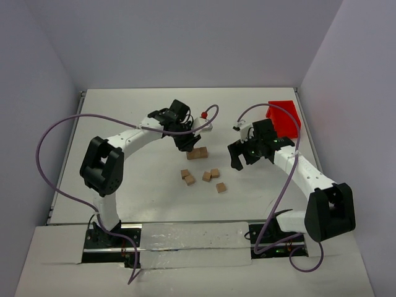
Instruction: Build the wood block tower
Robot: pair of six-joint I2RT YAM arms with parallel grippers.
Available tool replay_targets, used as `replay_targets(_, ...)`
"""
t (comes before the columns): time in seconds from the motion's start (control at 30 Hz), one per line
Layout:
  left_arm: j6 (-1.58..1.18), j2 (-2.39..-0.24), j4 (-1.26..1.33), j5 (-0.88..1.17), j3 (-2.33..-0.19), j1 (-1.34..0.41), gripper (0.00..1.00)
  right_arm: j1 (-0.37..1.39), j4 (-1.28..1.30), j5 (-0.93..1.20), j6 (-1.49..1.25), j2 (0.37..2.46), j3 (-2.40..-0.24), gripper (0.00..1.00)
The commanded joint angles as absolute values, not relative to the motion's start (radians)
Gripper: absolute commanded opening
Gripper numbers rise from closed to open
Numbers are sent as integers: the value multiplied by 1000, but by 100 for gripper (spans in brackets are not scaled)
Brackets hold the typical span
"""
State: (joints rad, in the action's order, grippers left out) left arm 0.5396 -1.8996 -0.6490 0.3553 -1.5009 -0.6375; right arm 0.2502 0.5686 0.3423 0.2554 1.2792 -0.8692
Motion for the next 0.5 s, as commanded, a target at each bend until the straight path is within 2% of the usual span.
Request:
replay_targets(0.0, 545, -1925, -674, 384, -1581, -654, 12, 234, 538, 355, 250, 1282, -879, 100)
replay_targets(0.47, 578, -1968, -706, 428, -1619, -663, 22, 215, 543, 374, 252, 1293, -882, 100)
